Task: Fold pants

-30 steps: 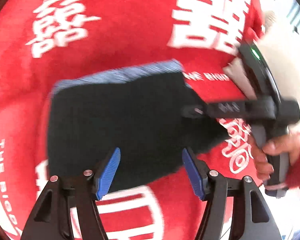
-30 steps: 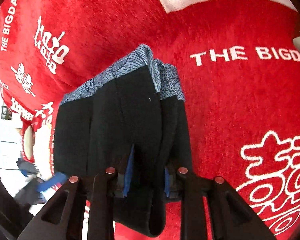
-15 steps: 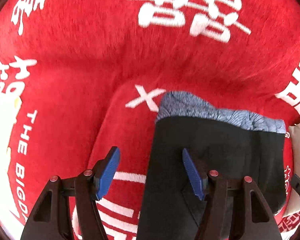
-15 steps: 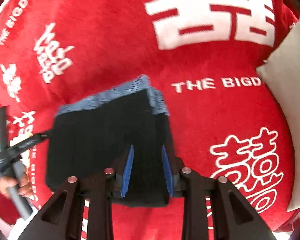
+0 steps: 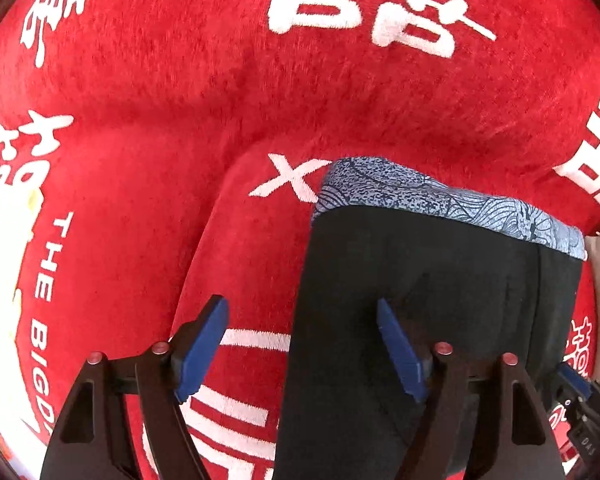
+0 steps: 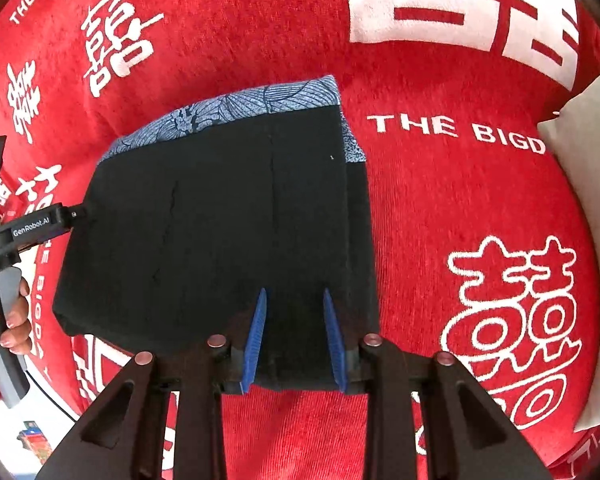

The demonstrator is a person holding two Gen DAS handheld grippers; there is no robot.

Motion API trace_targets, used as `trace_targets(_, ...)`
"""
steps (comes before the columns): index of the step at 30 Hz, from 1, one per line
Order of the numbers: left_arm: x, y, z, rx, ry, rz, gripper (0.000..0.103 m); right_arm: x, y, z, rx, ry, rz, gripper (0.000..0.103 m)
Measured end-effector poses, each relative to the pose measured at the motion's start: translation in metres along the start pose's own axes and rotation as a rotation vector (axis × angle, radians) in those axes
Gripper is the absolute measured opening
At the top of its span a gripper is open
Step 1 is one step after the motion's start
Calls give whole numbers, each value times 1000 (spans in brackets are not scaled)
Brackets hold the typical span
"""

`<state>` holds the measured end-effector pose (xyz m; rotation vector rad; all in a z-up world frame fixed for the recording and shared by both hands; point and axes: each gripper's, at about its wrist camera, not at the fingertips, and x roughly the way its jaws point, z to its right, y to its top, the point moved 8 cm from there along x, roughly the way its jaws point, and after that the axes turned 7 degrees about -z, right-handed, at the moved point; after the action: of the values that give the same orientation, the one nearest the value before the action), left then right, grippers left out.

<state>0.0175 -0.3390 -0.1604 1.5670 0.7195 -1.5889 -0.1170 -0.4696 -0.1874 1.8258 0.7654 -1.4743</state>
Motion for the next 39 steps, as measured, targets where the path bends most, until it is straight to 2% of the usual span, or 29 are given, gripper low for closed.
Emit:
trace_targets(4, -1, 0, 3, 29, 26, 10, 77, -2, -2, 1, 1, 5, 10, 32)
trace_targets(10, 0, -1, 1, 17, 21, 6, 77, -5, 0, 0, 6, 5, 16, 32)
trace_targets(12, -1, -1, -1, 15, 41, 5, 86, -5, 0, 0, 9, 8, 15, 32)
trace_targets(14, -2, -1, -3, 14, 62, 4, 89, -5, 0, 0, 9, 8, 15, 32)
trace_targets(24, -7, -6, -5, 45, 52, -15, 89, -7, 1, 0, 18, 11, 17, 33)
trace_targets(26, -11, -8, -4, 58, 30, -19, 89, -10, 3, 0, 15, 11, 10, 33)
trace_targets(28, -14, -11, -3, 74, -2, -19, 89, -14, 5, 1, 18, 18, -1, 42)
trace_targets(30, -18, -13, 0, 94, -63, -23, 89, -20, 7, 7, 42, 36, 0, 65)
trace_targets(33, -18, -12, 6, 126, -159, -47, 89, -32, 13, 25, 101, 143, 22, 71)
trace_targets(35, -12, -11, 11, 146, -231, -92, 89, -32, 19, 40, 143, 201, 24, 72)
trace_targets(39, 6, -8, 16, 167, -339, -165, 89, -17, 31, 59, 189, 359, -22, 72)
